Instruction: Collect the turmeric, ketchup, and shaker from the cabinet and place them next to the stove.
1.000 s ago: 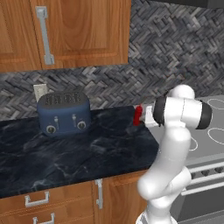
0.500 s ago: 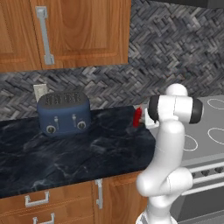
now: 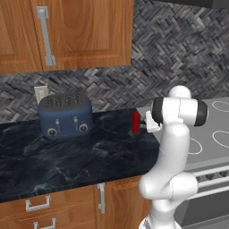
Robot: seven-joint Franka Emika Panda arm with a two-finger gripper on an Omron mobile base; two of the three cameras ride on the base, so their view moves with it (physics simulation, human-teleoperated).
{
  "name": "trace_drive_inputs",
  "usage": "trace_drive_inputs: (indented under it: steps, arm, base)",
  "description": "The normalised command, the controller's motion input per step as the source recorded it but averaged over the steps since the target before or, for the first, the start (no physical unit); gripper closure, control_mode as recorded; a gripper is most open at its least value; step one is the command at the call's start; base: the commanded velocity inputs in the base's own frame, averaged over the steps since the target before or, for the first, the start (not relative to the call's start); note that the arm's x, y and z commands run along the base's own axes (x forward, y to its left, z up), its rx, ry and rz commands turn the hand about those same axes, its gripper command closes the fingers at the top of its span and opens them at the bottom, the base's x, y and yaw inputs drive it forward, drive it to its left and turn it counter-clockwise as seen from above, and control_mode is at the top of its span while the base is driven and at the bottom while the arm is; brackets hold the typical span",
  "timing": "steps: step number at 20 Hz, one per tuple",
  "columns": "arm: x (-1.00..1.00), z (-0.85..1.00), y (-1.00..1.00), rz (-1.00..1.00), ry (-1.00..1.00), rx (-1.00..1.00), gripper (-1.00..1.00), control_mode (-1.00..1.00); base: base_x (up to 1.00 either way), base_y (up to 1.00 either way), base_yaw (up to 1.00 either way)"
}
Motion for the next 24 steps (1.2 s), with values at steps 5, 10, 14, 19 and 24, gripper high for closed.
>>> trace_drive_inputs:
  steps: [5, 10, 14, 19, 24]
  arm:
    - [-0.01, 0.13, -0.15, 0.00, 0.00, 0.00, -1.00, -1.00]
    - [-0.22, 0.53, -0.01, 0.00, -0.01, 0.00, -1.00, -1.00]
    - [-0.51, 0.55, 0.00, 0.00, 0.00, 0.00, -1.00, -1.00]
    - [-0.88, 0.55, 0.00, 0.00, 0.00, 0.00, -1.00, -1.00]
    - [-0.82, 0.52, 0.14, -0.02, 0.02, 0.00, -1.00, -1.00]
  base:
    - [0.00, 0.00, 0.00]
    - [0.00, 0.00, 0.00]
    - [0.00, 0.00, 0.00]
    - [0.00, 0.00, 0.00]
    - [0.00, 0.00, 0.00]
